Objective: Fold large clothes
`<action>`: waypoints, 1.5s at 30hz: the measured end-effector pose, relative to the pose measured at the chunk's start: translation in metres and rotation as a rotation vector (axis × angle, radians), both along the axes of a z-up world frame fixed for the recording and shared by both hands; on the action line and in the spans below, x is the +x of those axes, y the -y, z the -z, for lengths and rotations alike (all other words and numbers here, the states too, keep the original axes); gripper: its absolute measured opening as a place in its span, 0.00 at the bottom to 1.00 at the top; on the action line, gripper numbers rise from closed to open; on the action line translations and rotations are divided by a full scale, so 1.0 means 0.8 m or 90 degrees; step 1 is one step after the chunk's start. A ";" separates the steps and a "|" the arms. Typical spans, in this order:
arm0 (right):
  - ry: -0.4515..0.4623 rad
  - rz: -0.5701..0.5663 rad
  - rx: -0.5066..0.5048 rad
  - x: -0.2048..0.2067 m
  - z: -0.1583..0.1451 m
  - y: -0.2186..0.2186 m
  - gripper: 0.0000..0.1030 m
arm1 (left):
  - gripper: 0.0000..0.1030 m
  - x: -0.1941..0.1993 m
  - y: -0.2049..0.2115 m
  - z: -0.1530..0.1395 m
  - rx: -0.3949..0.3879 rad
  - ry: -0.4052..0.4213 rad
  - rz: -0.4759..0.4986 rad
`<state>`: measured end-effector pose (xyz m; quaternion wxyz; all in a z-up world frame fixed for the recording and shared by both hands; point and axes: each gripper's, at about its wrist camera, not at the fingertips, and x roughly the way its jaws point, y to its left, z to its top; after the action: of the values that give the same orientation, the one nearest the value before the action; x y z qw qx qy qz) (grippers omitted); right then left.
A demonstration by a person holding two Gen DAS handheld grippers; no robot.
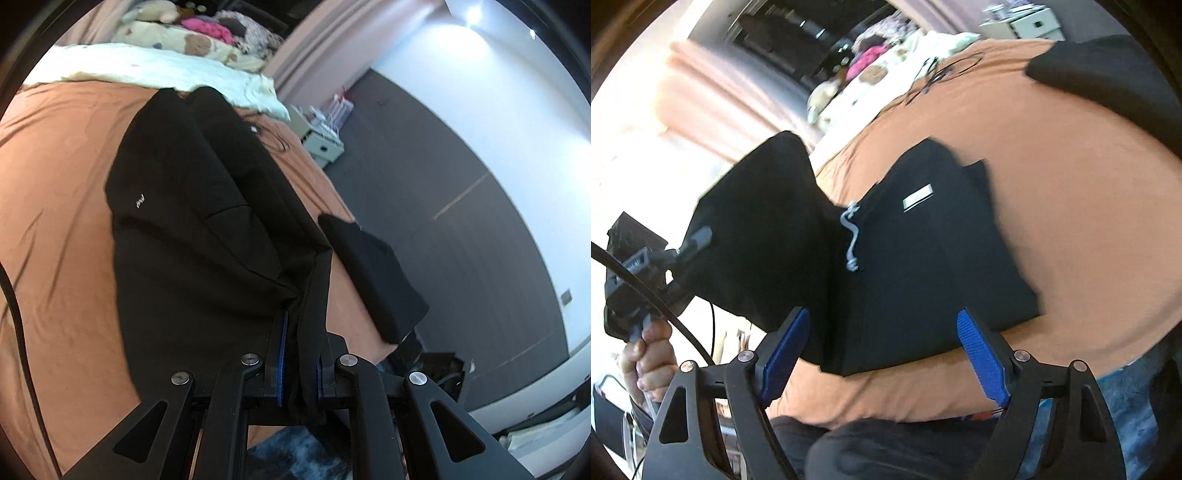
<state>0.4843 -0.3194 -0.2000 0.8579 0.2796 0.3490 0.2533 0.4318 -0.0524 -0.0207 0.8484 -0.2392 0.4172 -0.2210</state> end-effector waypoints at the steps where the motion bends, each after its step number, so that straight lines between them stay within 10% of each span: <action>1: 0.002 0.011 0.006 0.003 0.007 0.014 0.79 | 0.11 0.008 0.014 0.008 0.012 -0.008 0.014; 7: -0.038 0.058 0.025 0.019 0.052 0.063 0.79 | 0.12 0.051 0.085 0.060 0.045 -0.065 0.066; 17: -0.041 0.063 0.055 0.003 0.034 0.079 0.79 | 0.79 0.062 0.119 0.083 0.030 -0.075 0.121; 31: -0.015 0.018 0.027 0.041 0.026 -0.002 0.79 | 0.81 0.042 -0.031 0.133 0.149 -0.124 -0.055; 33: -0.012 0.034 0.016 0.042 0.027 -0.006 0.63 | 0.81 0.043 -0.043 0.150 0.151 -0.150 -0.069; 34: -0.011 0.036 0.014 0.041 0.029 -0.006 0.25 | 0.81 0.044 -0.046 0.162 0.150 -0.167 -0.073; 35: -0.018 0.028 0.018 0.046 0.034 -0.005 0.13 | 0.81 0.045 -0.052 0.172 0.151 -0.180 -0.073; 45: -0.028 0.074 0.038 0.021 0.062 0.037 0.00 | 0.56 0.045 -0.013 0.186 0.202 -0.193 -0.049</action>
<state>0.5013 -0.3493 -0.2498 0.8546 0.3301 0.3431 0.2073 0.4680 -0.0421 -0.1692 0.8109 -0.1486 0.5601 -0.0816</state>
